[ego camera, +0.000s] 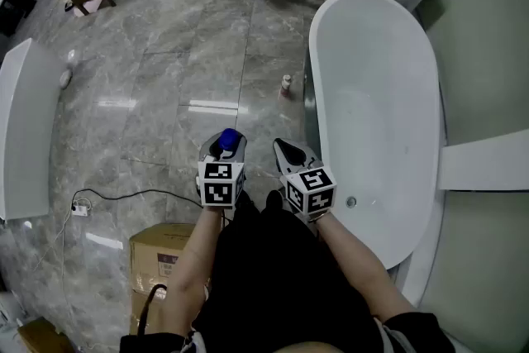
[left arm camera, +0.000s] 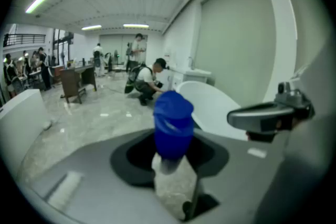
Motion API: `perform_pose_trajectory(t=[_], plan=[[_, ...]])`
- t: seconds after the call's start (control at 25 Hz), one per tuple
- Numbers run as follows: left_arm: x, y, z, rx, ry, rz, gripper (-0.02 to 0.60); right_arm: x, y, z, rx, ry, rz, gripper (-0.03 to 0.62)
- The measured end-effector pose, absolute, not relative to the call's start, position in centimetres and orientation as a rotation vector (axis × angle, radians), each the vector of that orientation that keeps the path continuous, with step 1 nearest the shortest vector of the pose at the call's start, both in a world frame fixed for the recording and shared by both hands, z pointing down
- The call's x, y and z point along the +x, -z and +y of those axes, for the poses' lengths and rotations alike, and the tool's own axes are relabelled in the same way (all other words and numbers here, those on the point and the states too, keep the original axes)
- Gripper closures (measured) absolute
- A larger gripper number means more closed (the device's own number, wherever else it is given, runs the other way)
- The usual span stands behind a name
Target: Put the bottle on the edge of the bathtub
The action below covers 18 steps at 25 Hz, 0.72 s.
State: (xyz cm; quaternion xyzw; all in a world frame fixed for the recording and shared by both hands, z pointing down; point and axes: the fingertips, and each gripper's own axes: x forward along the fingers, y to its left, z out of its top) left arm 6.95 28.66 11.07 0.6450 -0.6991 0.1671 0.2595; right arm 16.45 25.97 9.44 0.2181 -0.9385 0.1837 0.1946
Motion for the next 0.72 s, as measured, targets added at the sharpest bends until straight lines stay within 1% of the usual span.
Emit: perform_pose_trajectory(t=[0.72], plan=[[8.6, -10.5, 27.4, 1.759, -0.476, -1.919, 0.423, 18.0, -9.4, 25.5, 0.573, -0.603, -2.67, 0.592]])
